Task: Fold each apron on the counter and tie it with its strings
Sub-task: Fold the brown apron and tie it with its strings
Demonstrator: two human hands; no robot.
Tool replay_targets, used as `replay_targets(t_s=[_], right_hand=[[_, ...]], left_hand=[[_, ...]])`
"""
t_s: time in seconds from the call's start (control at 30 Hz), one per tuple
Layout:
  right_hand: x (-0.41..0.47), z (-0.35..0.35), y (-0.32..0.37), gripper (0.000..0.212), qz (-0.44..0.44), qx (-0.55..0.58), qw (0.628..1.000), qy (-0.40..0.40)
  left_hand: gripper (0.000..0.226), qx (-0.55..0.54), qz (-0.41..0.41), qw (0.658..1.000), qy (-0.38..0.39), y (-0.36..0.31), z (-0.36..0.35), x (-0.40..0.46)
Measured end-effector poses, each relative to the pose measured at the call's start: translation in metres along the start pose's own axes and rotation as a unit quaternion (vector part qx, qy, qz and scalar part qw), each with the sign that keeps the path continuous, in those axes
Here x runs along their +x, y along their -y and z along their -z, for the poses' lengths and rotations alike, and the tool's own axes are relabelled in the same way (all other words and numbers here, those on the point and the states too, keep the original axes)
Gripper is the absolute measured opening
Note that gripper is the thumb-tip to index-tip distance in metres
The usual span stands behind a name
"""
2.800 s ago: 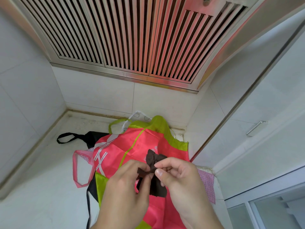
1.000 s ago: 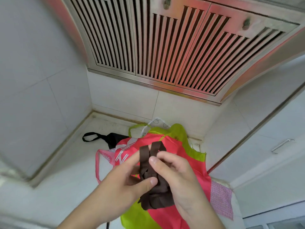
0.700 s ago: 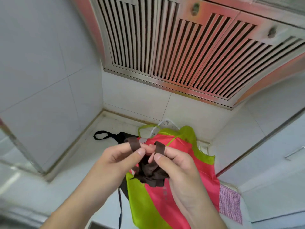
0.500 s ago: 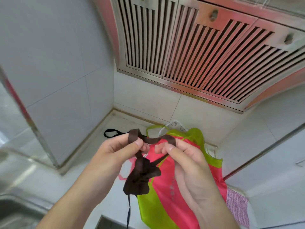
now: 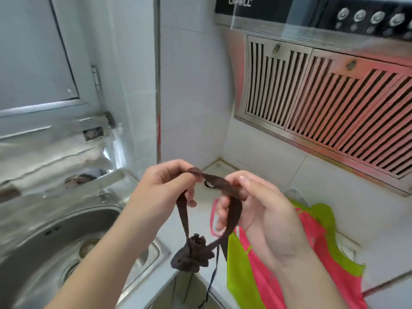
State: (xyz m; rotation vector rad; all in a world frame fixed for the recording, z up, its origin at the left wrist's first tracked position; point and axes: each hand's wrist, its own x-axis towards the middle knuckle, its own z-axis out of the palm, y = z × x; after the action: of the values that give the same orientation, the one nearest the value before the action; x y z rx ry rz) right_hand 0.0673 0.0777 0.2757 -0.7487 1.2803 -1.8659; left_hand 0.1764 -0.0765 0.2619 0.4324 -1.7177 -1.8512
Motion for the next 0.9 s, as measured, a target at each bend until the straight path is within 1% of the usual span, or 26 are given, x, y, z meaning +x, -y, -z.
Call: replay_targets(t_s=[0.07,0.1,0.17,0.2,0.27,0.37,0.4,0.43,0.5,0.57,0.63,0.7,0.73,0.8,0.83,0.9], right_hand=[[-0.011,-0.026,0.0,0.028,-0.04,0.012,0.997,0.063],[-0.017,-0.04,0.0,0.03,-0.062,0.0,0.994,0.091],[-0.028,-0.065,-0.004,0.028,-0.114,-0.042,0.983,0.14],[-0.034,-0.08,-0.006,0.027,-0.135,-0.071,0.974,0.169],[-0.044,-0.108,-0.012,0.025,-0.139,-0.121,0.962,0.203],[-0.053,-0.145,-0.018,0.012,-0.093,-0.165,0.957,0.217],[-0.055,-0.157,-0.018,0.008,-0.078,-0.181,0.954,0.225],[-0.057,-0.175,-0.021,0.009,-0.063,-0.201,0.948,0.237],[-0.061,-0.202,-0.027,0.012,-0.037,-0.229,0.944,0.235],[-0.063,-0.233,-0.037,0.015,0.006,-0.25,0.939,0.236],[-0.067,-0.259,-0.046,0.019,0.038,-0.249,0.936,0.244],[-0.069,-0.294,-0.059,0.023,0.065,-0.237,0.936,0.254],[-0.071,-0.309,-0.066,0.025,0.082,-0.234,0.938,0.24],[-0.072,-0.346,-0.083,0.029,0.134,-0.25,0.937,0.203],[-0.074,-0.356,-0.087,0.03,0.173,-0.274,0.931,0.171],[-0.077,-0.397,-0.101,0.028,0.249,-0.348,0.895,0.124]], left_hand=[[0.018,0.035,-0.004,0.999,-0.015,-0.016,0.012,-0.021],[0.017,0.061,-0.004,0.998,-0.006,-0.024,0.018,-0.031],[0.016,0.107,0.006,0.994,0.003,-0.038,0.029,-0.052],[0.018,0.123,0.016,0.992,-0.005,-0.046,0.037,-0.064],[0.02,0.159,0.024,0.987,-0.028,-0.06,0.052,-0.083],[0.01,0.209,0.049,0.972,-0.092,-0.076,0.085,-0.107],[0.012,0.213,0.063,0.969,-0.111,-0.08,0.097,-0.116],[0.011,0.214,0.074,0.966,-0.127,-0.086,0.114,-0.128],[0.005,0.189,0.098,0.97,-0.119,-0.094,0.14,-0.147],[0.012,0.138,0.103,0.979,-0.104,-0.1,0.17,-0.169],[0.019,0.074,0.088,0.991,-0.063,-0.105,0.195,-0.188],[0.032,0.016,0.062,0.997,-0.045,-0.112,0.229,-0.212],[0.037,-0.005,0.051,0.997,-0.055,-0.115,0.241,-0.22],[0.036,-0.035,0.032,0.993,-0.106,-0.122,0.273,-0.241],[0.031,-0.041,0.024,0.989,-0.139,-0.126,0.279,-0.247],[0.026,-0.019,0.001,0.981,-0.195,-0.136,0.316,-0.269]])
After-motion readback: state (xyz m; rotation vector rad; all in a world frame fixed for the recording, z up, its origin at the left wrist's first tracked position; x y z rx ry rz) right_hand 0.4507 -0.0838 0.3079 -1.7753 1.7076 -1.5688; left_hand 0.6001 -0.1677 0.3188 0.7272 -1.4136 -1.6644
